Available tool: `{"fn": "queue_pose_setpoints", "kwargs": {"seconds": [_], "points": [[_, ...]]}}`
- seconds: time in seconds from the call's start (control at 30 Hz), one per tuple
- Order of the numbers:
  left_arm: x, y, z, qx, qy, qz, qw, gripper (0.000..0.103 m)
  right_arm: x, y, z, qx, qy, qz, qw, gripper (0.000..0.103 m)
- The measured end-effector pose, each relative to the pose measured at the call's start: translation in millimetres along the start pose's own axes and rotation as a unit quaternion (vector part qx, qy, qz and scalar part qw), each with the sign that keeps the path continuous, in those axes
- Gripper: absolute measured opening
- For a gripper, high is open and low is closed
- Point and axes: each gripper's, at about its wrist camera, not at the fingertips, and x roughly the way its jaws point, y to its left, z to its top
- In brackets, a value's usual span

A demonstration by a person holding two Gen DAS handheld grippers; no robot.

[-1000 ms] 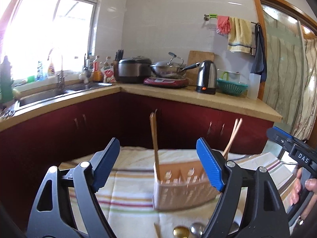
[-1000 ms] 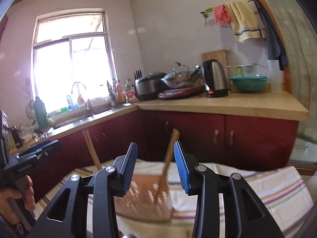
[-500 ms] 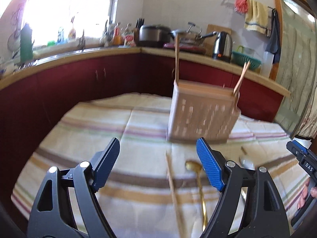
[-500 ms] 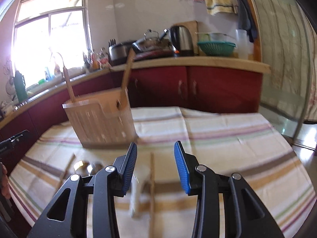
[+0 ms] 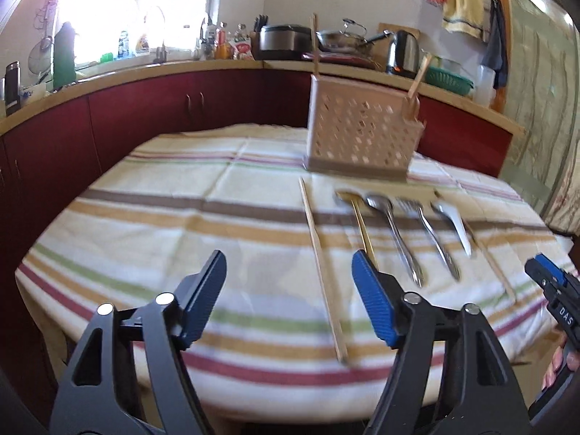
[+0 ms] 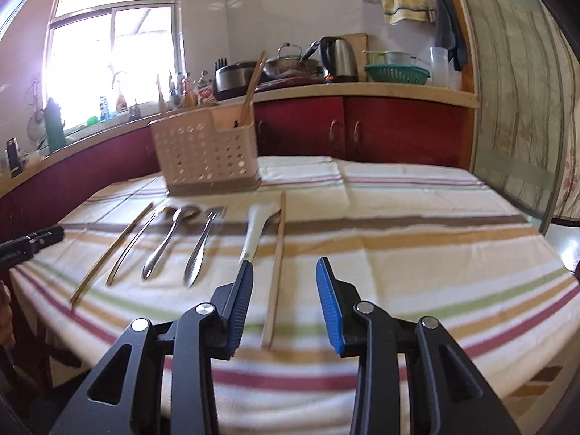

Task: Organize utensils
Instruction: 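Lower left tool and close on a wooden chopstick while right tool grasps another chopstick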

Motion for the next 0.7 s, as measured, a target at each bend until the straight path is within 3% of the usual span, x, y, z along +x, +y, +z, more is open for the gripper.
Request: {"fn": "queue_pose_setpoints", "kwargs": {"seconds": [0.2,0.47,0.67,0.7], "points": [[6.1,-12.4,-28.5,0.010,0.037,-0.019,0.9991,0.062,3.6,6.0,-19.7,-0.008,0.020,0.008,1.000,0.030],[11.9,-15.8,-37.4,0.004,0.048,-0.020,0.9987,0.053,7.5,2.4,-26.3,-0.004,0.029,0.009,1.000,0.022],[11.5,-19.2,-39.9,0.020,0.045,-0.018,0.9986,0.033,8.3,3.3,-28.0,-0.004,0.032,0.013,0.999,0.012],[11.2,-18.9,-40.1,0.020,0.045,-0.018,0.9986,0.026,8.4,3.8,-28.3,-0.004,0.032,0.014,0.999,0.011]]}}
